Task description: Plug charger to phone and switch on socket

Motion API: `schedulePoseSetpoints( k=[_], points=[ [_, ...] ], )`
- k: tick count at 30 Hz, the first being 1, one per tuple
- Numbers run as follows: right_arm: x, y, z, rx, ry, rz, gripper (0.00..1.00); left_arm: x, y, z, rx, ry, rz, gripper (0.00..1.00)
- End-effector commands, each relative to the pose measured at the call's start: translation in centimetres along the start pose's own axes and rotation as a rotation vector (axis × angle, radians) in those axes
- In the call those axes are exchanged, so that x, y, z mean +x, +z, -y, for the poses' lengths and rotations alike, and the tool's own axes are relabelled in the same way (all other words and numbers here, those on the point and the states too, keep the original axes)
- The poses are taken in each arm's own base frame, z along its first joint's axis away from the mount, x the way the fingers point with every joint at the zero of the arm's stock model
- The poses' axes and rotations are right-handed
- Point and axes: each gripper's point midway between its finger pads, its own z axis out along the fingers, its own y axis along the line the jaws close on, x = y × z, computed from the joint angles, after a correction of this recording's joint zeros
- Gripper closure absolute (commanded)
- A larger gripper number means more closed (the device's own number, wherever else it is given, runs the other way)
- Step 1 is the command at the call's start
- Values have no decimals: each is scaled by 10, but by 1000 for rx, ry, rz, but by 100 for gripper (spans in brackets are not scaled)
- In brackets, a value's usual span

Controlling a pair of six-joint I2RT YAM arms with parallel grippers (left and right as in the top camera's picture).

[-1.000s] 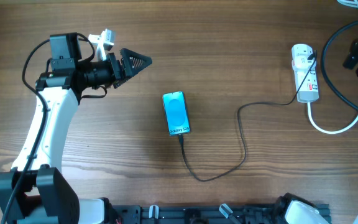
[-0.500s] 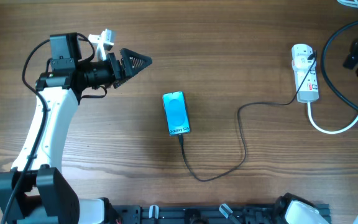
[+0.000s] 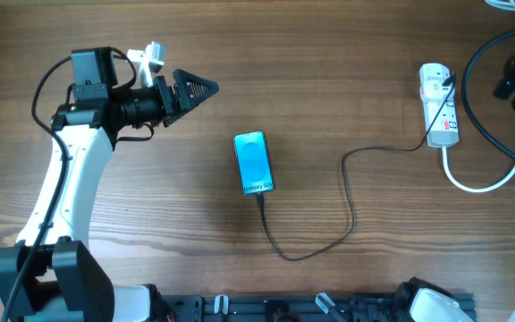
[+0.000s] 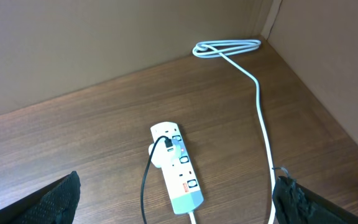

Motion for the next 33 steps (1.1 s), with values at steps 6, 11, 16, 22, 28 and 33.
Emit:
schedulePoseSetpoints(
  k=[6, 11, 16, 22, 28, 33],
  points=[
    [0, 1, -4, -20, -21, -2, 0, -3, -5, 7, 2, 21, 17, 0],
    [4, 10, -4, -21, -18, -27, 0, -3, -5, 7, 2, 21, 17, 0],
    [19, 43, 0, -22, -9, -113, 0, -3, -5, 7, 2, 21, 17, 0],
    [29, 62, 2, -23, -3, -166, 0, -3, -5, 7, 2, 21, 17, 0],
    [28, 59, -19, -62, -36, -158, 0, -3, -5, 7, 2, 21, 17, 0],
    [31, 52, -77, -181, -129, -153, 1, -3, -5, 7, 2, 21, 17, 0]
  ],
)
